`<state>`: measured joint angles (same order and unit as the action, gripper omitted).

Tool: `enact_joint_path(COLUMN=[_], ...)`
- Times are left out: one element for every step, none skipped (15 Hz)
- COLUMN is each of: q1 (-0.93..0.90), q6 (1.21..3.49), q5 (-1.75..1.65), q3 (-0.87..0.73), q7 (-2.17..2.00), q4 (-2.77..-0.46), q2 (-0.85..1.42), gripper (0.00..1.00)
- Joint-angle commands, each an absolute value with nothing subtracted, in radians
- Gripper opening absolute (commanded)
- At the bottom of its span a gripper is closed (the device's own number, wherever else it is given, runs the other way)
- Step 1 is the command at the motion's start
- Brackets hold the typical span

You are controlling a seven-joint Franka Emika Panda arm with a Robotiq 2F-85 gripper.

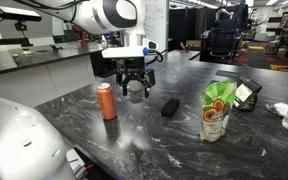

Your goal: Remove the marker from the mug

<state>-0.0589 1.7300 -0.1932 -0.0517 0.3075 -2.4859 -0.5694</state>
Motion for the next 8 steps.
enact_joint_path(q1=[-0.081,-0.084,-0.088,-0.091,-0.095,-0.102,-0.115,-0.127], q6=[1.839,1.883,1.93,1.971,2.008,2.034,2.063,2.088], q5=[-0.274,-0.292,-0.294,-0.29,-0.273,-0.249,-0.22,-0.194], q3=[-0.023,-0.024,-0.037,-0.048,-0.062,-0.081,-0.104,-0.125], q7=[0.339,0.339,0.354,0.368,0.394,0.428,0.485,0.538], q4=[-2.475,-2.478,-2.479,-2.479,-2.478,-2.474,-2.472,-2.469], q2=[-0.543,-0.543,-0.544,-0.541,-0.537,-0.53,-0.524,-0.514], gripper=[1.0,1.0,1.0,1.0,1.0,1.0,1.0,1.0])
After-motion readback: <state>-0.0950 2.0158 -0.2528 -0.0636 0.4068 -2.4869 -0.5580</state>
